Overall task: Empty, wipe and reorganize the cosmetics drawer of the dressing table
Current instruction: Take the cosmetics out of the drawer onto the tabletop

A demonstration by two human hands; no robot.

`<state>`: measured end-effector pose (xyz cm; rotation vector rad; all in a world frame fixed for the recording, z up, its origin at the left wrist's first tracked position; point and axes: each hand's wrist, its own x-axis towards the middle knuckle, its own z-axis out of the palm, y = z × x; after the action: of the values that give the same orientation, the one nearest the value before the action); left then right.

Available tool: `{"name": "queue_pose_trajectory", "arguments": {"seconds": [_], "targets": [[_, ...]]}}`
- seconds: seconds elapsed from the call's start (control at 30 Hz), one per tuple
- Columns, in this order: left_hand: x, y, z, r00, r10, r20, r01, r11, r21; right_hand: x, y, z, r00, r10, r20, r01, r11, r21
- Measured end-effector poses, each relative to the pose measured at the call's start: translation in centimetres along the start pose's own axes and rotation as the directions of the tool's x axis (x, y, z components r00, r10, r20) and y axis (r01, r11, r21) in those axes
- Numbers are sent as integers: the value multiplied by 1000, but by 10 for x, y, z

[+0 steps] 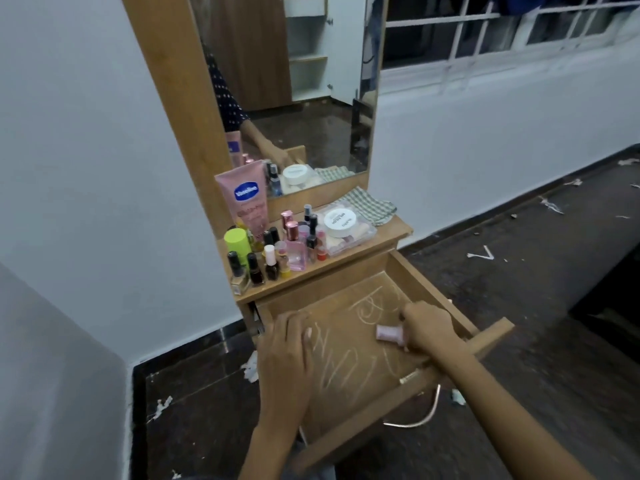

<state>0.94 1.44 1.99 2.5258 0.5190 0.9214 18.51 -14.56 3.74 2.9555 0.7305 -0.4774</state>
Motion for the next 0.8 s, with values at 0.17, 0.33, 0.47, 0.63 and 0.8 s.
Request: {"name": "queue_pose_trajectory", "arguments": {"seconds": [0.17,0.33,0.47,0.63,0.8], "targets": [[6,18,10,999,10,49,-12,1000,27,9,0,3,997,-65,45,68,996,-59],[23,28,8,997,22,70,-30,993,111,5,-1,-8,981,-173,-88,193,926,324],[40,30,7,996,91,16,-92,984,153,-9,-18,-50,924,-127,-361,355,636,685],[71,31,-1,986,160,41,-164,939,303,7,-59,-116,800,32,-600,556,340,759],[106,22,-11,984,178,23,-170,886,431,61,-103,-170,689,-9,-725,668,398,629]]}}
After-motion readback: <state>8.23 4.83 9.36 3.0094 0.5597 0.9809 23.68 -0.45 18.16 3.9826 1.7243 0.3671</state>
